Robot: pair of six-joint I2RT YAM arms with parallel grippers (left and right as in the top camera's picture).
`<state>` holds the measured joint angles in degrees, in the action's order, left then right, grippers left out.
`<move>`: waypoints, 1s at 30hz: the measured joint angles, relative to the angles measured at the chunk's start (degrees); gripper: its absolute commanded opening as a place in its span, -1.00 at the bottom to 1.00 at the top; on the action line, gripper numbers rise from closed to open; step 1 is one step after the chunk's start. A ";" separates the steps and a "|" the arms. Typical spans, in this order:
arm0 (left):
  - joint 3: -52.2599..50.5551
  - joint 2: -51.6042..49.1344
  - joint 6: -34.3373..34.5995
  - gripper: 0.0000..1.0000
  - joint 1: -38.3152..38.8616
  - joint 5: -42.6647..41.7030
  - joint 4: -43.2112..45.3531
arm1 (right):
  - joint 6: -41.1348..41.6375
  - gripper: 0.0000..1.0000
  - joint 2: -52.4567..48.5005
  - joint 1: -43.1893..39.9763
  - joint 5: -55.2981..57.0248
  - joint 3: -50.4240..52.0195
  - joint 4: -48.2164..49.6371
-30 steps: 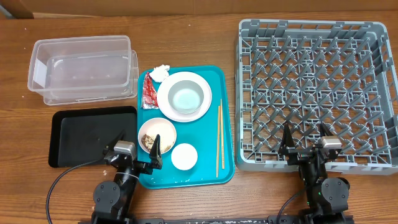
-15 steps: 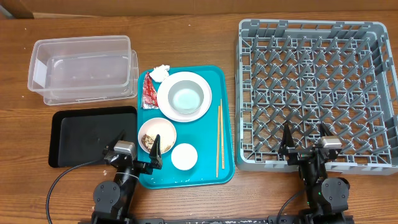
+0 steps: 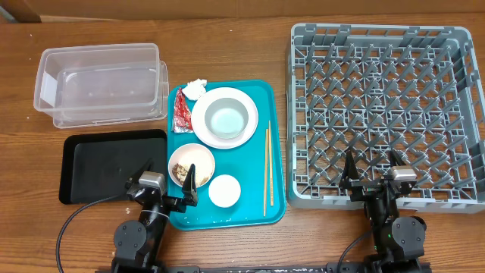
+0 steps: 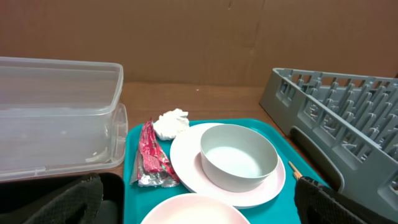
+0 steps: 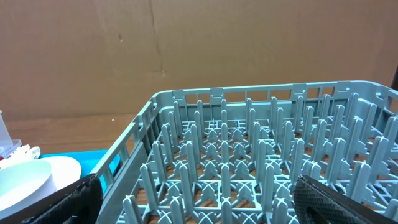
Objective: Sort waste into correct bins and load items into the dishwasher
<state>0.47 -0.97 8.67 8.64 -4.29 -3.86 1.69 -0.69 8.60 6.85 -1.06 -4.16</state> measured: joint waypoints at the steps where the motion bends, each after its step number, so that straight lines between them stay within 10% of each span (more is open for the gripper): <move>1: 0.00 0.00 0.48 1.00 0.00 -0.28 0.48 | 0.00 1.00 0.00 0.00 -0.02 0.00 0.04; 16: 0.85 0.00 9.20 1.00 0.00 -11.50 14.99 | 1.51 1.00 0.00 0.00 -9.44 -0.20 7.06; 30: 45.05 -25.94 3.04 1.00 0.00 -11.61 -19.15 | 7.69 0.99 -15.04 0.02 -13.09 -33.57 -22.01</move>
<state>45.52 -26.92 11.70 8.64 -15.90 -23.00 9.39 -15.73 8.62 -6.24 -34.63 -26.17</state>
